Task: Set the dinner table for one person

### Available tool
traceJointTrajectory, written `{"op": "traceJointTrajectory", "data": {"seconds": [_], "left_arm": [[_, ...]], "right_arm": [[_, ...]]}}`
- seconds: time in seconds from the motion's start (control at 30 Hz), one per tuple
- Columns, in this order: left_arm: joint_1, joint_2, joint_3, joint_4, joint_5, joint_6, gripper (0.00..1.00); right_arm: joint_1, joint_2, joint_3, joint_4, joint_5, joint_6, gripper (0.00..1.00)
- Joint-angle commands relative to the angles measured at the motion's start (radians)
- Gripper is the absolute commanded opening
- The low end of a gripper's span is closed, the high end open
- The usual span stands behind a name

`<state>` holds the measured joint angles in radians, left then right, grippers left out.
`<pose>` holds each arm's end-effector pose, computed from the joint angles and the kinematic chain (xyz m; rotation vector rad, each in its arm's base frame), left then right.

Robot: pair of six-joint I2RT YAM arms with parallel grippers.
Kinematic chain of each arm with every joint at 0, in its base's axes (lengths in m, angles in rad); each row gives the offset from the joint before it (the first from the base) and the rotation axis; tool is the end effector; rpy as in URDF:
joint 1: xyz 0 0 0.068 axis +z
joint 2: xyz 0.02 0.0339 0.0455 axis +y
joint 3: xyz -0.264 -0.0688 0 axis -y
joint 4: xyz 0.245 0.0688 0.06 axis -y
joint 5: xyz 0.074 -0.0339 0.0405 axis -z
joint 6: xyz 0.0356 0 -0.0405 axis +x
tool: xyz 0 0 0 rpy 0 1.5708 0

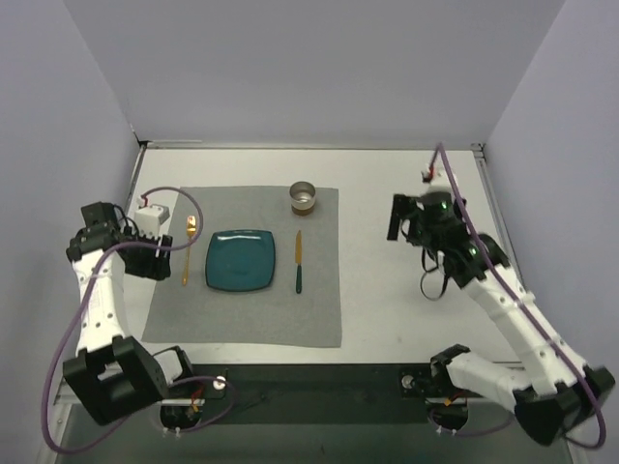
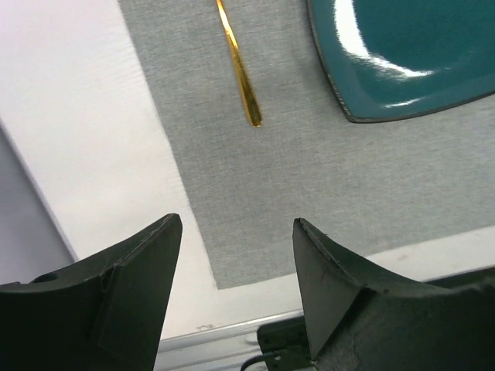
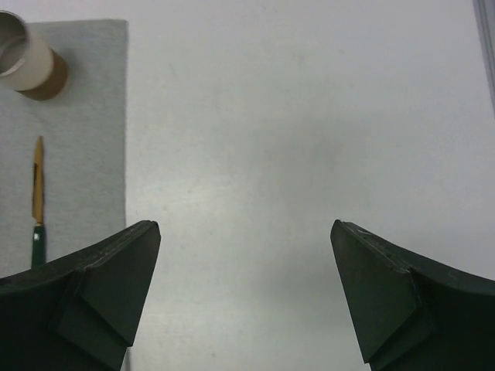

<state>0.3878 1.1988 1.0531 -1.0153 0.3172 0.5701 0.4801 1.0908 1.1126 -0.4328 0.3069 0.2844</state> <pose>0.2061 0.0722 0.2843 0.3268 2.6140 -0.1216 0.2184 0.1016 0.3699 0.0061 1.9667 0.1973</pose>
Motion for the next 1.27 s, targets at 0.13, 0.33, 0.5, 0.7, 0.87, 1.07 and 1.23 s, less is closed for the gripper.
{"op": "traceJointTrajectory", "data": {"seconds": [0.13,0.33,0.5,0.7,0.87,1.07,1.23], "left_arm": [[0.002,-0.319,-0.272,0.309,-0.152,0.001,0.78],[0.000,-0.518,-0.372,0.331,-0.090,0.030,0.87],[0.000,-0.559,-0.407,0.302,-0.098,-0.016,0.88],[0.000,-0.604,-0.456,0.276,-0.118,-0.018,0.88],[0.000,-0.604,-0.458,0.259,-0.118,-0.006,0.88],[0.000,-0.590,-0.452,0.250,-0.113,-0.001,0.88],[0.000,-0.576,-0.446,0.250,-0.119,0.007,0.88]], "right_arm": [[-0.107,-0.425,-0.284,-0.107,0.034,0.150,1.00],[-0.107,-0.453,-0.277,-0.201,0.060,0.285,1.00],[-0.107,-0.462,-0.300,-0.224,0.083,0.312,1.00],[-0.107,-0.494,-0.330,-0.248,0.083,0.305,1.00],[-0.107,-0.514,-0.333,-0.247,0.103,0.263,1.00],[-0.109,-0.491,-0.324,-0.250,0.097,0.239,1.00],[-0.107,-0.479,-0.318,-0.250,0.119,0.230,1.00]]}}
